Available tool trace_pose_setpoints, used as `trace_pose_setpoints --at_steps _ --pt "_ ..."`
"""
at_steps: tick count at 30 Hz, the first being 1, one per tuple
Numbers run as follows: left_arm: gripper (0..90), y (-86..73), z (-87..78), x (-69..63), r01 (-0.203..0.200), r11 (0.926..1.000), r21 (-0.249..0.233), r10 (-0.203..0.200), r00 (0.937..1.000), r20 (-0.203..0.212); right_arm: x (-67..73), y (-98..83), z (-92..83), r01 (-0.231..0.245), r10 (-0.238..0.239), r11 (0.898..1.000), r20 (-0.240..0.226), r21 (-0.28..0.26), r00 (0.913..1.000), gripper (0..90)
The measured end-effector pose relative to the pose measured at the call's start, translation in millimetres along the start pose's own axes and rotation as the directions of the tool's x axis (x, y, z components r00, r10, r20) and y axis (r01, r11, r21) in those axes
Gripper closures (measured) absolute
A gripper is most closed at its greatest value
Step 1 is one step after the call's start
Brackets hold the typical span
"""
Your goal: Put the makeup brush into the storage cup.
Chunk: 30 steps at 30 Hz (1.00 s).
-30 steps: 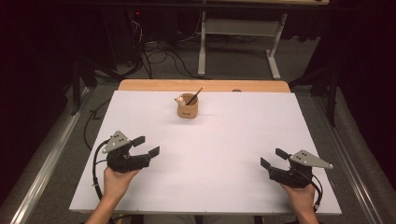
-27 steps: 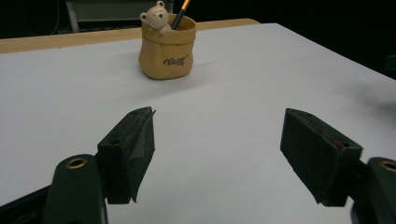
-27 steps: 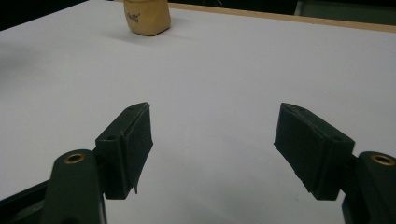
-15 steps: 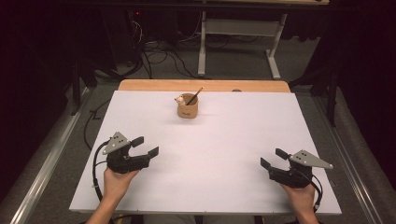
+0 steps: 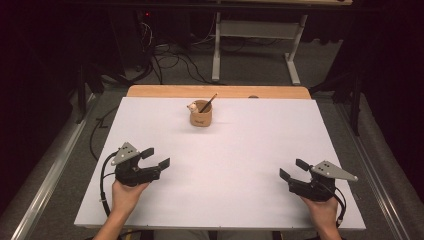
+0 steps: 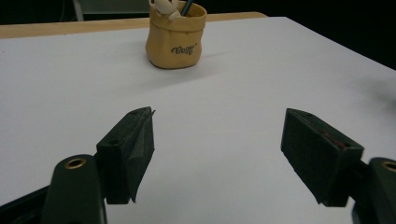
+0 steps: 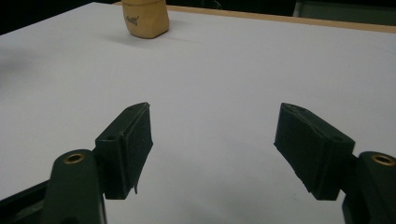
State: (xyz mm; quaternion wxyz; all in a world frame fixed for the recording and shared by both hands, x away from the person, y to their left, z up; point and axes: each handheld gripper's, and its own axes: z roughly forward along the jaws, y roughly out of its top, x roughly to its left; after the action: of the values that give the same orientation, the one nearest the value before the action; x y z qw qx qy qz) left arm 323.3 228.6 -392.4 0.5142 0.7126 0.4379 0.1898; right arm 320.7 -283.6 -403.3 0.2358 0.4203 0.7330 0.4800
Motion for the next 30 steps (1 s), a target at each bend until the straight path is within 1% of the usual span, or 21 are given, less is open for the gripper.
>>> trace_pose_setpoints --at_steps 1,7,15,20,26,30 --pt "26.1 -0.6 0.0 0.3 -0.001 1.0 0.003 0.001 1.0 -0.002 -0.2 -0.1 -0.4 -0.006 0.006 1.0 0.002 0.001 1.0 29.1" --pt "26.3 -4.8 2.0 3.2 0.012 0.9998 0.014 -0.012 0.9999 -0.008 -1.2 0.0 -0.7 0.0 0.0 1.0 0.002 -0.001 1.0 29.1" --pt "26.6 -6.8 3.6 3.9 0.012 0.9996 0.026 -0.011 0.9997 -0.02 -2.1 -0.4 1.2 0.002 -0.002 1.0 -0.011 0.012 0.9999 29.1" --pt "26.6 -9.6 6.4 4.9 0.007 0.9989 0.047 -0.006 0.9997 -0.024 -4.6 -0.8 1.8 -0.024 0.024 1.0 -0.025 0.008 0.9994 29.0" --pt "26.9 -9.3 5.7 7.0 0.017 0.999 0.041 -0.016 0.9996 -0.022 -4.6 -0.9 1.2 -0.027 0.027 1.0 -0.024 0.009 0.9993 29.0" --pt "26.9 -9.5 5.9 7.4 0.019 0.9987 0.048 -0.018 0.9996 -0.024 -5.4 -0.7 1.7 -0.024 0.024 1.0 -0.026 0.008 0.9994 29.0"
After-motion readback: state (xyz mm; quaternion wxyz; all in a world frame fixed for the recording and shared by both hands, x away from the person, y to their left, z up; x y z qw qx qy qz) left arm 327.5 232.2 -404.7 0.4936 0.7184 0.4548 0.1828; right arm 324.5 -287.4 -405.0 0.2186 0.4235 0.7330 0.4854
